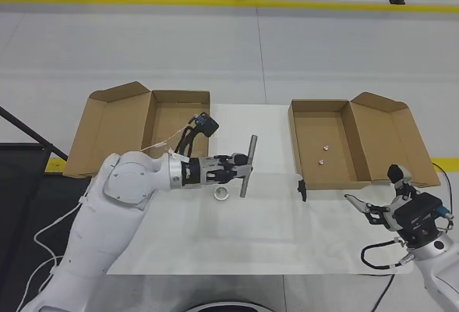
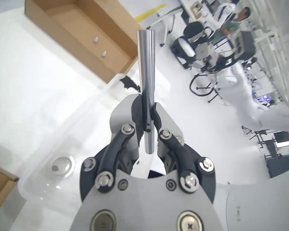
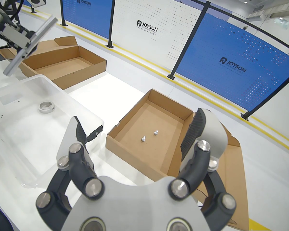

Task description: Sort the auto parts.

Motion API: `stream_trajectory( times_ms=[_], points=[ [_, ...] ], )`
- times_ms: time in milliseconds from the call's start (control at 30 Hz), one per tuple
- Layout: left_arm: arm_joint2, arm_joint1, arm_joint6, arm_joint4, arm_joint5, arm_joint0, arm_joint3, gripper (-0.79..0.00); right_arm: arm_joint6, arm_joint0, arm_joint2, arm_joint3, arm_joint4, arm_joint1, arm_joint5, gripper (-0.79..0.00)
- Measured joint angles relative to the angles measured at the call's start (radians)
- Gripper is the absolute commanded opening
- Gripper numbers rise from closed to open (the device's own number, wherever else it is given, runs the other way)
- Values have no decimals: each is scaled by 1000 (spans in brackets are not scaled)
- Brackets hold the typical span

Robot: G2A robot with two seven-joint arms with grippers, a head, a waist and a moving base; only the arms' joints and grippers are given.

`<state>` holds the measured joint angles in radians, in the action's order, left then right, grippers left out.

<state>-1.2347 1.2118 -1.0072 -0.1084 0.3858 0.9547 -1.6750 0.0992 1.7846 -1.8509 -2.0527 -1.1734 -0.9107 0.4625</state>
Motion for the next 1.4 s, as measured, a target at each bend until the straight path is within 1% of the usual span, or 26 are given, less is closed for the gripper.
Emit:
stream_trajectory(
  times_ms=[133, 233, 300, 433, 567, 633, 1000, 1067, 1133, 1267, 1333, 1400],
  points=[
    [-27, -8, 15, 20, 22, 19, -12, -785, 0, 0, 0, 0, 0, 0, 0, 0],
    [-32, -12, 15, 11, 16, 24, -26, -785, 0, 0, 0, 0, 0, 0, 0, 0],
    [-39, -16, 21, -23, -6, 26, -37, -785, 0, 0, 0, 0, 0, 0, 0, 0],
    [-89, -29, 42, -131, -115, 27, -60, -785, 0, 0, 0, 0, 0, 0, 0, 0],
    [-174, -47, 39, -271, -271, 45, -102, -785, 0, 0, 0, 0, 0, 0, 0, 0],
    [-206, -52, 43, -284, -308, 55, -113, -785, 0, 0, 0, 0, 0, 0, 0, 0],
    [-206, -52, 45, -284, -310, 57, -114, -785, 0, 0, 0, 0, 0, 0, 0, 0],
    [-190, -52, 70, -318, -325, 67, -110, -785, 0, 0, 0, 0, 0, 0, 0, 0],
    [-176, -51, 90, -343, -357, 56, -82, -785, 0, 0, 0, 0, 0, 0, 0, 0],
    [-162, -51, 104, -375, -412, -25, 43, -785, 0, 0, 0, 0, 0, 0, 0, 0],
    [-155, -51, 108, -403, -417, -55, 93, -785, 0, 0, 0, 0, 0, 0, 0, 0],
    [-159, -54, 89, -412, -418, -100, 166, -785, 0, 0, 0, 0, 0, 0, 0, 0]
  ],
)
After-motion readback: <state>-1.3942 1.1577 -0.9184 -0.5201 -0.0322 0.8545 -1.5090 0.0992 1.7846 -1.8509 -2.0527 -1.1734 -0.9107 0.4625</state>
